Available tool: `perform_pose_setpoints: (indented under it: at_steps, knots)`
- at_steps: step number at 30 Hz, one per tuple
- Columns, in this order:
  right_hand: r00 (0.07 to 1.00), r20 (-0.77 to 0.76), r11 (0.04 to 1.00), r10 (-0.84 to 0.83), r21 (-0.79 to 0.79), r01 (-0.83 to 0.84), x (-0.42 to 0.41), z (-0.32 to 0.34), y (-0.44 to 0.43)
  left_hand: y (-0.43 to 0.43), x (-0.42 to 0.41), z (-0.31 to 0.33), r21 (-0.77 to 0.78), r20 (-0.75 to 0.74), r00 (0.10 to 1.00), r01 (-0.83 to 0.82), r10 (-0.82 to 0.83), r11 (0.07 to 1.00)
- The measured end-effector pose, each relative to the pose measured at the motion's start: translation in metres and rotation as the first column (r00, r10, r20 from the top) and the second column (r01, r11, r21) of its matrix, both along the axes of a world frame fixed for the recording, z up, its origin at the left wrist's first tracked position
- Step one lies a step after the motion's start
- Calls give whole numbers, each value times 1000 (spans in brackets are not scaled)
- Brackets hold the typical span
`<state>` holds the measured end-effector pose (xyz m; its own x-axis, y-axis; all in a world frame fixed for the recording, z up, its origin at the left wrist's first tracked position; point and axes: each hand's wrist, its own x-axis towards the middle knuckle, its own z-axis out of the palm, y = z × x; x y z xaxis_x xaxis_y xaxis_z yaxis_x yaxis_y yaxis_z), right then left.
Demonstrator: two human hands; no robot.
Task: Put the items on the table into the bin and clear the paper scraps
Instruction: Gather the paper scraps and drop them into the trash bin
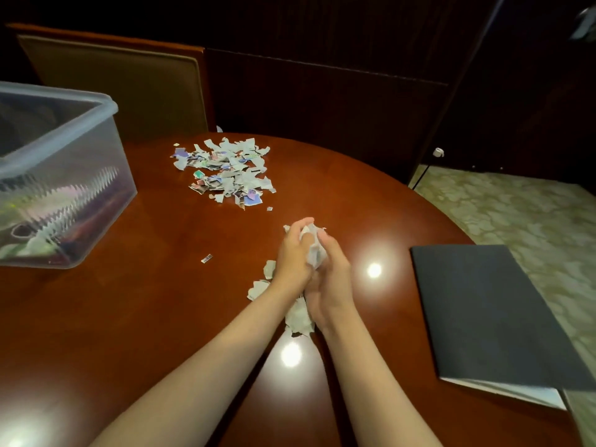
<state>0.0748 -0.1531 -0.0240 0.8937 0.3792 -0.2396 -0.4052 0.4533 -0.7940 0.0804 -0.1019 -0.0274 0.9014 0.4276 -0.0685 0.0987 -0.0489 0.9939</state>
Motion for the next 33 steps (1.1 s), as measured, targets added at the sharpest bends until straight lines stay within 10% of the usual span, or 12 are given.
perform_pose_setpoints:
  at_steps: [9,12,15,18,27,33]
  knots:
    - [848,381,771,-370,-384,509,-4,-14,6,16,-23,17,123,171,977,108,-128,986]
    - [853,243,778,-462,-350,522,-2,-11,-10,54,-40,17,507,188,982,-81,-18,858]
    - [843,58,820,-534,-209,533,-2,-11,-26,92,-54,-1,750,-149,981,32,122,661]
    - [811,3,803,-585,-140,580,-5,-8,-36,90,-57,-19,776,-433,879,250,201,580]
    - [789,189,733,-585,-293,614,-4,-13,-47,50,-22,-5,607,-136,945,317,-298,729]
    - [739,479,605,-473,-433,668,-5,-19,-49,43,-3,-7,662,-242,903,422,-355,620]
